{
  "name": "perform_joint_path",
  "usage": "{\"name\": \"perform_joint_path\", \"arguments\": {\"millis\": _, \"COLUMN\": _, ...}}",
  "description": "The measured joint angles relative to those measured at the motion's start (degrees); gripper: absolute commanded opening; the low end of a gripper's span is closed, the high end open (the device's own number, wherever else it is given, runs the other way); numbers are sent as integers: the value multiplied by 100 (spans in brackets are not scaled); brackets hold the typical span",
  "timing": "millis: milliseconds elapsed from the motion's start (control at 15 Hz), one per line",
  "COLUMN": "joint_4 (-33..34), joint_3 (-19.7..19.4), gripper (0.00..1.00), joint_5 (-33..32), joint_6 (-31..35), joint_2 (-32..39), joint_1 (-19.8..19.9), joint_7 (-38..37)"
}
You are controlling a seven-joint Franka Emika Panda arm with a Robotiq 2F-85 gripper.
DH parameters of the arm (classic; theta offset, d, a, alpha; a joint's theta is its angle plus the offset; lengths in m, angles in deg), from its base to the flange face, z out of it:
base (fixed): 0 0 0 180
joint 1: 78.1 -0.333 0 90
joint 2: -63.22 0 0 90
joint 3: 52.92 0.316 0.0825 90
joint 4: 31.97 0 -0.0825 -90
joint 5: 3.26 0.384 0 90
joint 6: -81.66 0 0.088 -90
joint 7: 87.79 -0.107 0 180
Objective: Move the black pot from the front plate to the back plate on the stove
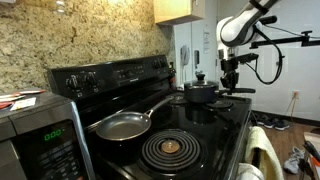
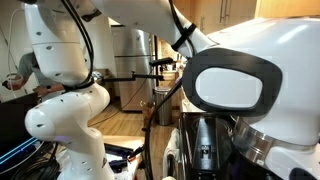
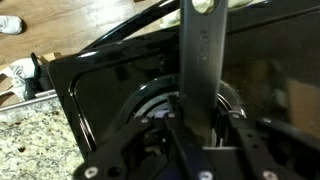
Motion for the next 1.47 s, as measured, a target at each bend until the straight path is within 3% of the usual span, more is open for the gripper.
{"name": "perform_joint_path", "arguments": {"millis": 800, "joint_4": -1261, "joint_3": -46, "gripper": 9, "joint_5": -210, "joint_6": -46, "joint_2": -1333, "joint_1": 90, "joint_7": -3}}
{"name": "perform_joint_path", "arguments": {"millis": 1467, "joint_4": -1513, "joint_3": -298, "gripper": 9, "joint_5": -212, "joint_6": 162, "joint_2": -1406, "joint_1": 115, "joint_7": 529}}
